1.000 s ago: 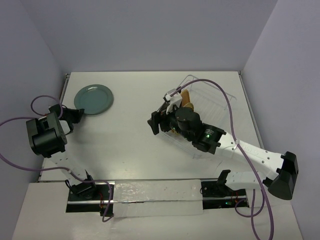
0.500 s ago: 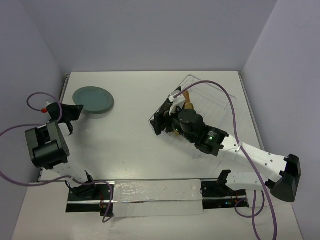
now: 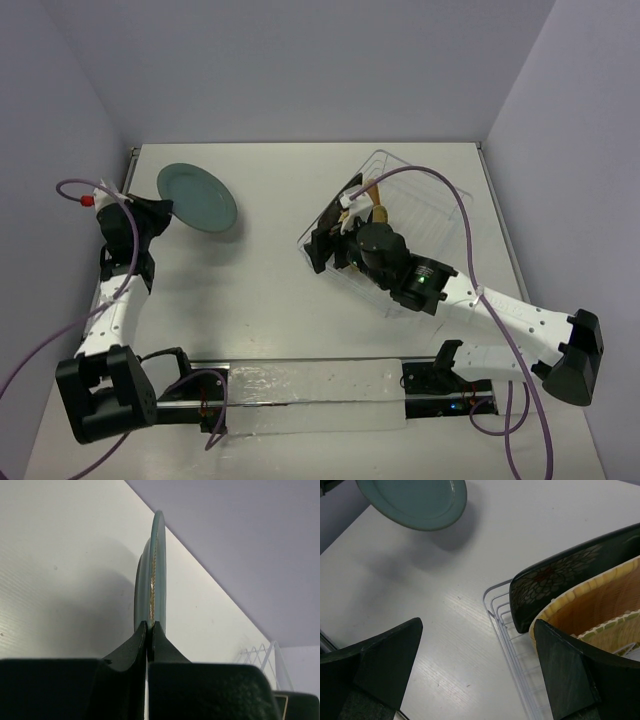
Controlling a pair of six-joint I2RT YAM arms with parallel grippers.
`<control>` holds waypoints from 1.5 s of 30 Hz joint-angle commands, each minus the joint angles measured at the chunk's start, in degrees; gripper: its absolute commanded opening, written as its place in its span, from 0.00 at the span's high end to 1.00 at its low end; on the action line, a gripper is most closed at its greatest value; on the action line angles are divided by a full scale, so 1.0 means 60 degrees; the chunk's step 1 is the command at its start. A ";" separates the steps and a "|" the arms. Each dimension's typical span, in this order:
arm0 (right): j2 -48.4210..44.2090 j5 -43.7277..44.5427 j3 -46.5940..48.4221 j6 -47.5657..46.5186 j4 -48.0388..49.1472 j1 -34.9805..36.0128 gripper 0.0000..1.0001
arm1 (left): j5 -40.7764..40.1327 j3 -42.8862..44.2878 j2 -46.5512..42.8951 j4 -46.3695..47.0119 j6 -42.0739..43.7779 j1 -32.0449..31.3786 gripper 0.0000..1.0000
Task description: Load the plates into the dish rack
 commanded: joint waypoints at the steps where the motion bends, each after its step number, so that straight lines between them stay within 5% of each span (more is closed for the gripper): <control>1: -0.0158 0.0165 -0.0101 0.0243 0.0345 0.0030 0.00 | 0.1384 0.0685 -0.1082 -0.0161 0.0573 -0.0435 1.00; 8: 0.0189 -0.0262 0.0156 0.1048 0.0332 0.0042 0.00 | 0.2904 0.0620 -0.2637 -0.0444 -0.0004 -0.0748 1.00; 17: 0.0726 -0.0725 0.0165 0.2115 0.0330 -0.0163 0.00 | 0.3115 0.0812 -0.4773 -0.1894 -0.0641 -0.0998 1.00; 30: 0.2315 -0.3459 -0.0798 0.5291 0.1738 -0.0539 0.00 | 0.2994 0.0528 -0.4955 -0.2965 -0.1017 -0.0998 1.00; 39: 0.1845 -0.2434 -0.0487 0.4394 0.1195 -0.0219 0.00 | 0.1994 -0.0613 -0.4637 -0.3421 -0.0973 -0.1013 1.00; 45: 0.2088 -0.1674 0.0460 0.3132 0.0198 0.0179 0.00 | -0.0068 -0.0027 -0.4498 -0.4211 -0.0782 -0.0998 1.00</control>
